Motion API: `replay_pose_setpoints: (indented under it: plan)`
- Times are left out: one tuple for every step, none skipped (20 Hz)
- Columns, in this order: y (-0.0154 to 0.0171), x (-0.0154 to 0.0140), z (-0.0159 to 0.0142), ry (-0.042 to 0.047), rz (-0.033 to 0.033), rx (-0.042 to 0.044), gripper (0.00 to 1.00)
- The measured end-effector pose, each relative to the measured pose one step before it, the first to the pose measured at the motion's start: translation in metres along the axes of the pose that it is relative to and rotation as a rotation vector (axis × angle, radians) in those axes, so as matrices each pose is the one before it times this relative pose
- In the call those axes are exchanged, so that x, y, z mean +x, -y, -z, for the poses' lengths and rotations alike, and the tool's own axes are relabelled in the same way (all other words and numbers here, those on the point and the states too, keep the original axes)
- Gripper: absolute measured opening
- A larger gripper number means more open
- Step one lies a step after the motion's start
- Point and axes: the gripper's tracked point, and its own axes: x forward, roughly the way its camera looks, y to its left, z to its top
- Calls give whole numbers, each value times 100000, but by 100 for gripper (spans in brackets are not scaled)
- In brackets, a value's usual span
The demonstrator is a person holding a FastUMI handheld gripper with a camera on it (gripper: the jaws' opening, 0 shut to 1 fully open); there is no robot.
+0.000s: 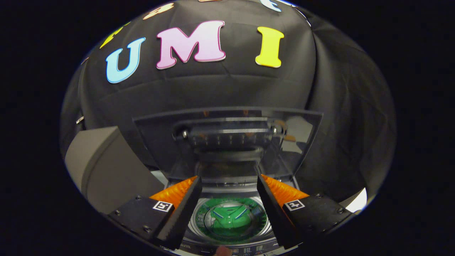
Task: Put the clothes into the washing machine and then close the washing machine lid.
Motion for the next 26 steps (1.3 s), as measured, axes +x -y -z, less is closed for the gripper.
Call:
replay_pose_setpoints:
  plan:
    - [-160,-205,-1559,2137,-350,-211,98]
    - [-190,-99,-1662,3183,-664,-466,98]
    - [-59,-275,-1303,1929,-408,-566,98]
    - [-128,-220,-1557,1892,-237,-896,98]
    - [-29,-23,-1161,1021,-255,-682,98]
    - [-227,27,-1020,1186,-519,-394,98]
    - [-121,4,-1083,1737,7,-1073,98]
    - [-6,441,-739,831,-112,-413,98]
    - [-40,383,-467,864,-287,-47,98]
    - [-76,288,-253,40,-209,320,98]
    - [-181,216,-479,694,-268,433,98]
    - [-71,439,-556,613,-460,585,98]
    - [114,284,2,21,-148,408,98]
    - [163,674,-144,449,-9,290,98]
    - [179,828,-96,-835,180,1149,98]
    - [40,1040,-7,-1037,-368,1335,98]
    - [22,1153,44,-256,-433,1572,98]
    - [234,835,401,-1541,244,1249,98]
    - [203,1123,397,-1628,846,552,99]
    - [0,1186,444,-3745,-181,1254,98]
    - [-106,747,520,-2658,-365,-75,98]
    - [34,715,774,-1330,-29,73,99]
    - [-65,260,-7,267,126,-111,99]
    - [8,-140,-82,356,-212,392,99]
    - [89,-73,45,-197,349,446,100]
    - [30,-47,104,94,375,-184,100]
